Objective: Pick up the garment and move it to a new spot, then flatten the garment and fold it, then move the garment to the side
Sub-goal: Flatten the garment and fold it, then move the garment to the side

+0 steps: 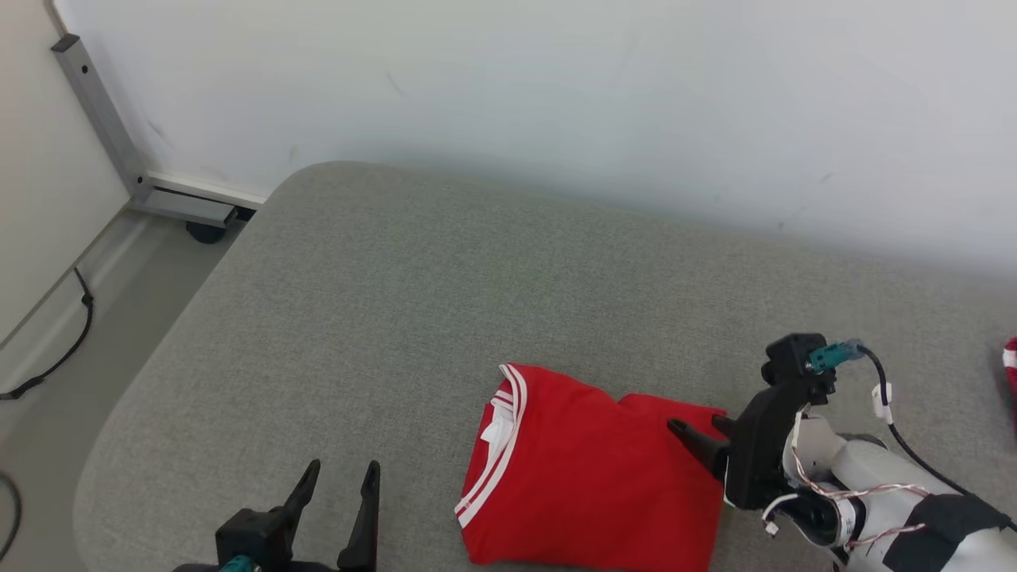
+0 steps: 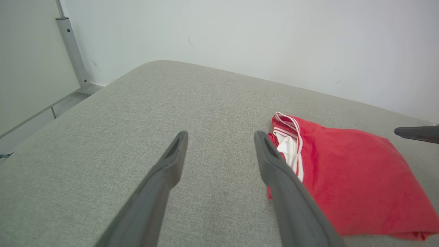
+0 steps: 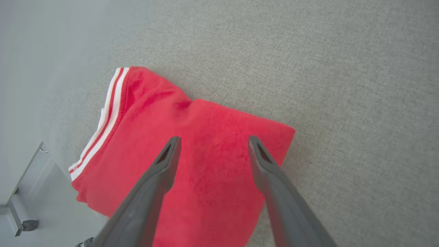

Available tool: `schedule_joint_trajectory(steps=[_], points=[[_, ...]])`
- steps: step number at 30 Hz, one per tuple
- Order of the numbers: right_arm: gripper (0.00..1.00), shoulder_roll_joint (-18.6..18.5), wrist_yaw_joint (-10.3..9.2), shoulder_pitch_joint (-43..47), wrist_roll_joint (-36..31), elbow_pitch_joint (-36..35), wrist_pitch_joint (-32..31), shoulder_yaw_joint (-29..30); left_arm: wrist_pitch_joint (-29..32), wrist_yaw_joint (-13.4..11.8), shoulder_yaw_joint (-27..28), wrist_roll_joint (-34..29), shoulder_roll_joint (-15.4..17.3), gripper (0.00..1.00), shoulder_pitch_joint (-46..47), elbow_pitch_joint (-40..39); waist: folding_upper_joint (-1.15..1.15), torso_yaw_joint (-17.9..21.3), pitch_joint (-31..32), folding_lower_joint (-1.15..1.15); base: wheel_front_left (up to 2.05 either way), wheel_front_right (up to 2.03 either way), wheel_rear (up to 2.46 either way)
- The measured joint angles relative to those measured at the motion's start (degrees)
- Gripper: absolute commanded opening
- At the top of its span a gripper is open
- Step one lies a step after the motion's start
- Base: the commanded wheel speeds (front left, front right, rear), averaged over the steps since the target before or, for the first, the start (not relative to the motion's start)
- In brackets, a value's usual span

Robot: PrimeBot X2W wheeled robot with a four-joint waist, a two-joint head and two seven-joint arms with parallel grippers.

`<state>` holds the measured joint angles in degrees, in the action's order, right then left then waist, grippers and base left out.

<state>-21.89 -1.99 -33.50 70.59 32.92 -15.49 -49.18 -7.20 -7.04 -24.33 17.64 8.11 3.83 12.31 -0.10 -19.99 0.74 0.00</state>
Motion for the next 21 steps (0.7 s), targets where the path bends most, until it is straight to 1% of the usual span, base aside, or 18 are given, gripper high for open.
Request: schedule_joint_trajectory(steps=[4, 8, 13, 21], points=[[1.0, -1.48, -0.01, 2.19, -2.16, -1.66, 0.44, -1.76, -0.15, -0.01, 1.03, -0.69, 1.05, 1.0, -1.54, -0.35, 0.0, 1.61, 0.62, 0.0, 0.0, 0.0, 0.0], [1.0, -2.16, -0.11, 2.96, -2.36, -3.1, 0.44, -2.01, -0.34, -0.01, 1.37, -1.38, 0.98, 1.0, -2.42, -1.19, 0.0, 3.21, 0.92, 0.0, 0.0, 0.0, 0.0], [1.0, -3.21, -1.18, 4.77, -1.91, -3.12, 0.36, -1.48, -0.32, -0.02, 1.13, -1.65, 0.1, 1.0, -2.27, -1.87, 0.0, 4.37, 0.65, 0.0, 0.0, 0.0, 0.0], [1.0, -1.86, -2.13, 5.38, 0.54, -1.64, -0.71, -0.8, 0.18, -0.02, 0.68, -2.0, -0.79, 1.0, -2.27, -2.23, 0.0, 3.99, -0.22, 0.0, 0.0, 0.0, 0.0]])
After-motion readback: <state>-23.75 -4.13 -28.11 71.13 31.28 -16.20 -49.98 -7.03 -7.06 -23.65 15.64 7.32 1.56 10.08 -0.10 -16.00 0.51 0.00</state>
